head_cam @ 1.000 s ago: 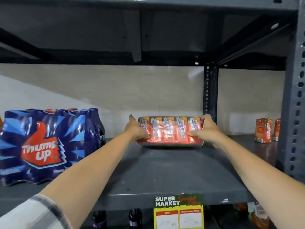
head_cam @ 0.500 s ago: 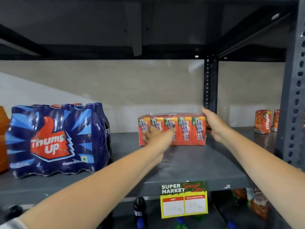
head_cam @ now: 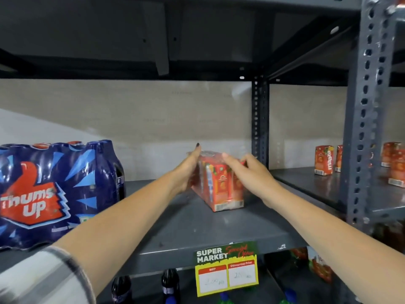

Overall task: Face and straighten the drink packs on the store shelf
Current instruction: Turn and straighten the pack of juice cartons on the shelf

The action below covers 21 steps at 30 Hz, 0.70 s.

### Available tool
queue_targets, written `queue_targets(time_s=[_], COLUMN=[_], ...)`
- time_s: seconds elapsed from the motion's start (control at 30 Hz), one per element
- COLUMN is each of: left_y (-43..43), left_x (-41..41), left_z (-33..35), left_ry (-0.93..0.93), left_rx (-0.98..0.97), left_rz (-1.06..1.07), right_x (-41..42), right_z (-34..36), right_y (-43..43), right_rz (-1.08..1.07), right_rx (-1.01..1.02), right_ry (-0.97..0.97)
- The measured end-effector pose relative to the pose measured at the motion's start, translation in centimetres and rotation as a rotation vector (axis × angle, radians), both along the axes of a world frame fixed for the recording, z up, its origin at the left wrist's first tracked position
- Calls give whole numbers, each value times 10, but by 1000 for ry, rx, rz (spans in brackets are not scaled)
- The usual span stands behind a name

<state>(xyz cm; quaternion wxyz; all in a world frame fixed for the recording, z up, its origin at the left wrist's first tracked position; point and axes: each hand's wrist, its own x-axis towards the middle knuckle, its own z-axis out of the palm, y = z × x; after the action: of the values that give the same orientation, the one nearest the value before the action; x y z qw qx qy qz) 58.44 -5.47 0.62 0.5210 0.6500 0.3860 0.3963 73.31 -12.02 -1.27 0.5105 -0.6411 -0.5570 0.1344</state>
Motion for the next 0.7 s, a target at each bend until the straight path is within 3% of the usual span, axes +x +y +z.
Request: queue_targets(time_s=[0.17, 0.37, 0.6, 0.7], left_y=[-22, -1, 1, 7], left_x=[9, 13, 2, -9], left_z=[-9, -25, -27, -26], left_ry=[83, 121, 146, 144], left_rx=[53, 231, 305, 283], left_rz=[-18, 34, -24, -130], right_x=[20, 13, 3, 0], right_z=[21, 32, 38, 37], right_y=[40, 110, 116, 112], right_rz=[103, 320, 405, 337], right_rx=[-60, -211, -285, -263], right_ry=[274, 345, 507, 468])
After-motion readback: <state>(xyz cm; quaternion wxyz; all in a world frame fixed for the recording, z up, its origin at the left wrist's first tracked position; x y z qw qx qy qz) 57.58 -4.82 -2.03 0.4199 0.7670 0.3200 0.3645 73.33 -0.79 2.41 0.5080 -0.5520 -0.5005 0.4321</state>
